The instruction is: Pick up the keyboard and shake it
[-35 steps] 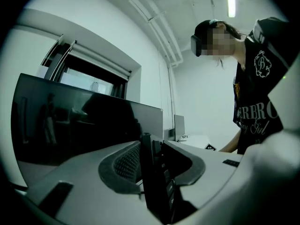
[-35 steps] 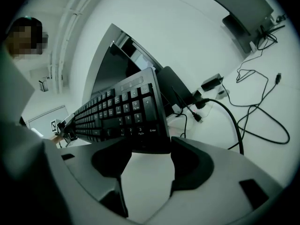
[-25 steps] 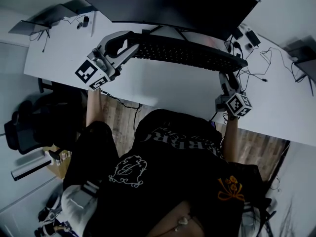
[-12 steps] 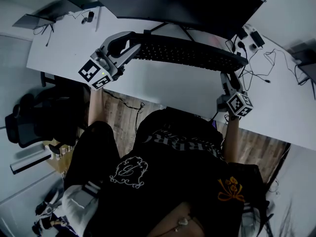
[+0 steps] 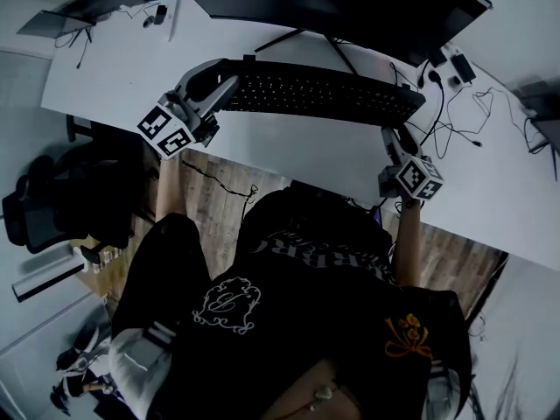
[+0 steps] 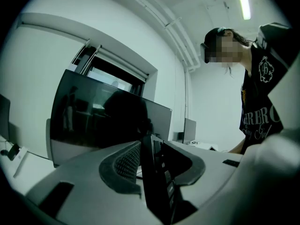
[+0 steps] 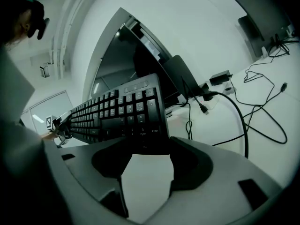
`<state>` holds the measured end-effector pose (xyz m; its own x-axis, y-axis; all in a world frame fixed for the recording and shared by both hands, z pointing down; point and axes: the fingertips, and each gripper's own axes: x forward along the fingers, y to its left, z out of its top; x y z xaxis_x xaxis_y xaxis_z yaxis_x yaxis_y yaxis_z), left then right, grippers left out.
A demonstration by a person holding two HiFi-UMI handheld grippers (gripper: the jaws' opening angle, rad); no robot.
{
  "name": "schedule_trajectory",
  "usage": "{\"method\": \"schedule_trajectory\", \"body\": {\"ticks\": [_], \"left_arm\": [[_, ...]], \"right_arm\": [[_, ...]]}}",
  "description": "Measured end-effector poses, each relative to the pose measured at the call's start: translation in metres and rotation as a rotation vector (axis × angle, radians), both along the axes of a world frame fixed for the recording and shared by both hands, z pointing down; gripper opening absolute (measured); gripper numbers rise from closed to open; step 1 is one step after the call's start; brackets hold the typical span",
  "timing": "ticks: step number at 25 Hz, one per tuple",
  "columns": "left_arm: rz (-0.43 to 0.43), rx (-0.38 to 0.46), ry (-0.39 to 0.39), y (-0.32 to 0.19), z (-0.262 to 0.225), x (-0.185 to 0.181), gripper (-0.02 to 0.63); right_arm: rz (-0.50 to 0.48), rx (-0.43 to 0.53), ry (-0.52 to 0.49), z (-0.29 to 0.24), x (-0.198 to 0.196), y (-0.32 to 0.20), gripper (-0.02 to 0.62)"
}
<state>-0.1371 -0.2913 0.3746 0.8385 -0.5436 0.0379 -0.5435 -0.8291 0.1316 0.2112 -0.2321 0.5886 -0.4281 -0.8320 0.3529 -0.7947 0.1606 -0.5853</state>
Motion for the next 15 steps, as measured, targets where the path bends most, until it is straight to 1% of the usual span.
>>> {"method": "schedule_trajectory", "body": {"ticks": [4,10,15], "left_arm": [[-0.060,-0.075,-0.001,0.000,0.030,-0.024,0.156],[-0.144,-0.182,0.022,0.006,0.077,-0.062,0.156],[-0.196,-0.281,0.051,-0.002,0.119,-0.098,0.157]], "right_arm": [[-0.036,-0.052,0.027,0.013,-0.016,-0.006,0.258],[-0.114,-0.153,0.069,0.041,-0.044,-0.009,0.258],[-0.161,-0.220,0.103,0.052,-0.067,-0.023,0.248]]}}
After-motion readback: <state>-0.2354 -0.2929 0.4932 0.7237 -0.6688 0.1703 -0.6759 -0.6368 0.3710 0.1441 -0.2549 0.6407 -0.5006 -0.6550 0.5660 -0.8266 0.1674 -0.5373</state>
